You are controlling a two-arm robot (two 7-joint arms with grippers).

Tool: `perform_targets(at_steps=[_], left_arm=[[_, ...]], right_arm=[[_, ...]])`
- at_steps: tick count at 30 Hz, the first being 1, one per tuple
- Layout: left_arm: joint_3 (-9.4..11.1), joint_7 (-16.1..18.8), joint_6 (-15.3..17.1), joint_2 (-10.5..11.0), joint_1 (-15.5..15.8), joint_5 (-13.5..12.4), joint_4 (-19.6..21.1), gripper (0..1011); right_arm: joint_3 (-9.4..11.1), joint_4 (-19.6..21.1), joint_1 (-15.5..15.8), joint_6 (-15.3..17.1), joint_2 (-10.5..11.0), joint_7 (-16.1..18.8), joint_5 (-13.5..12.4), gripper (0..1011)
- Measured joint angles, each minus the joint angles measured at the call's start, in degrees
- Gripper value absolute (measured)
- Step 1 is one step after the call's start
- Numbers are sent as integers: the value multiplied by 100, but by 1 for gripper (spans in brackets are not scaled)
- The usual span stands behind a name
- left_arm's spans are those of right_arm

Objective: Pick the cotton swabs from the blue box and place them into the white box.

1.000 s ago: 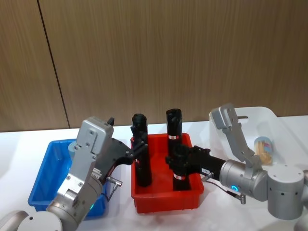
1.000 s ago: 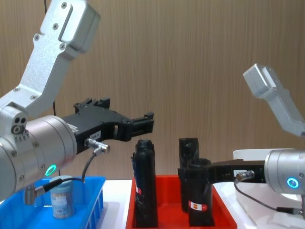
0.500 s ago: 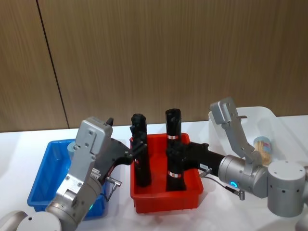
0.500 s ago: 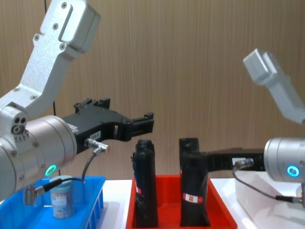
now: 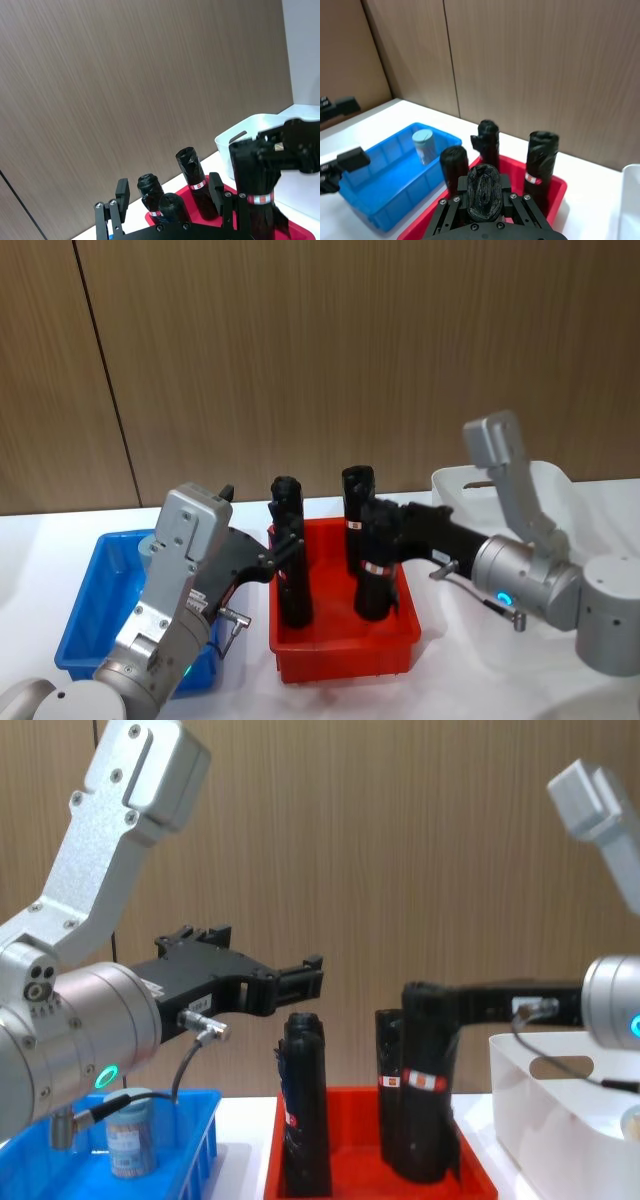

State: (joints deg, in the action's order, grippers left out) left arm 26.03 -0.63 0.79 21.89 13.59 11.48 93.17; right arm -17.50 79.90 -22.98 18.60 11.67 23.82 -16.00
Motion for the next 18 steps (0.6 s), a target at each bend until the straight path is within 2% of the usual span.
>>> perform_targets(at_steps=[18], left_arm=[[0,0,0,0,0,0,0,1003]], right_arm=[[376,482,-113,-127,284,-312,-210,348]])
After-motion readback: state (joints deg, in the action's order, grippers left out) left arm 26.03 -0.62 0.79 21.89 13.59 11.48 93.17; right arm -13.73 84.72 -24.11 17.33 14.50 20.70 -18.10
